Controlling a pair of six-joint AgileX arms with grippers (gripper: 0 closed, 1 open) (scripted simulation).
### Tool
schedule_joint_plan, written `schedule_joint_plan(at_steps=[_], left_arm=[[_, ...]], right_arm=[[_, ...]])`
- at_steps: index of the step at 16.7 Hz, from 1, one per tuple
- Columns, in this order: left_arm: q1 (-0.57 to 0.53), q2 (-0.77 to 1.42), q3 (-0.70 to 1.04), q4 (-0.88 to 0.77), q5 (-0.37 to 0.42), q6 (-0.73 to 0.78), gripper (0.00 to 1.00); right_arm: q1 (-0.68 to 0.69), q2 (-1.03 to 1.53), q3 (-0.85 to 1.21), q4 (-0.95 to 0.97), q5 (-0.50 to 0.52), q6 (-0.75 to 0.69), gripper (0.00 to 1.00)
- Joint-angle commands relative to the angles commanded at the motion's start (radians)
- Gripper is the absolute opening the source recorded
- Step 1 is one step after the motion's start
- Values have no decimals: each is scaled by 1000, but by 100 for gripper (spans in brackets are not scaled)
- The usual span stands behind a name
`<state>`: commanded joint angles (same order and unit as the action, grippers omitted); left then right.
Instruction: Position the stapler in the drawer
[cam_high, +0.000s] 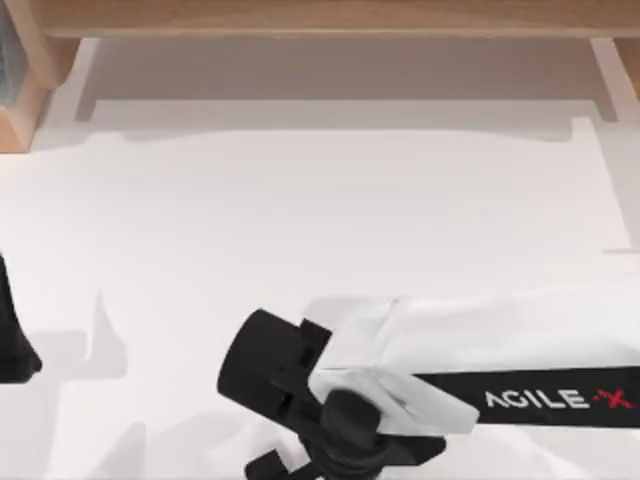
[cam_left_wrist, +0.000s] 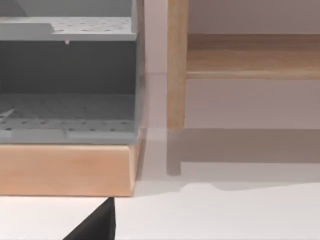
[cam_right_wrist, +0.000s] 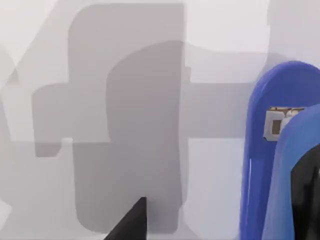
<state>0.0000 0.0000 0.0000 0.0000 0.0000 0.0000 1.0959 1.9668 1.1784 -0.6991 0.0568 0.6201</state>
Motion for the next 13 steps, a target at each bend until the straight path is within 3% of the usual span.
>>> schedule_joint_plan(at_steps=[8,13], left_arm=[[0,0,0,0,0,0,100],[0,0,0,0,0,0,100]], right_arm=[[0,0,0,0,0,0,2],[0,0,0,0,0,0,0]])
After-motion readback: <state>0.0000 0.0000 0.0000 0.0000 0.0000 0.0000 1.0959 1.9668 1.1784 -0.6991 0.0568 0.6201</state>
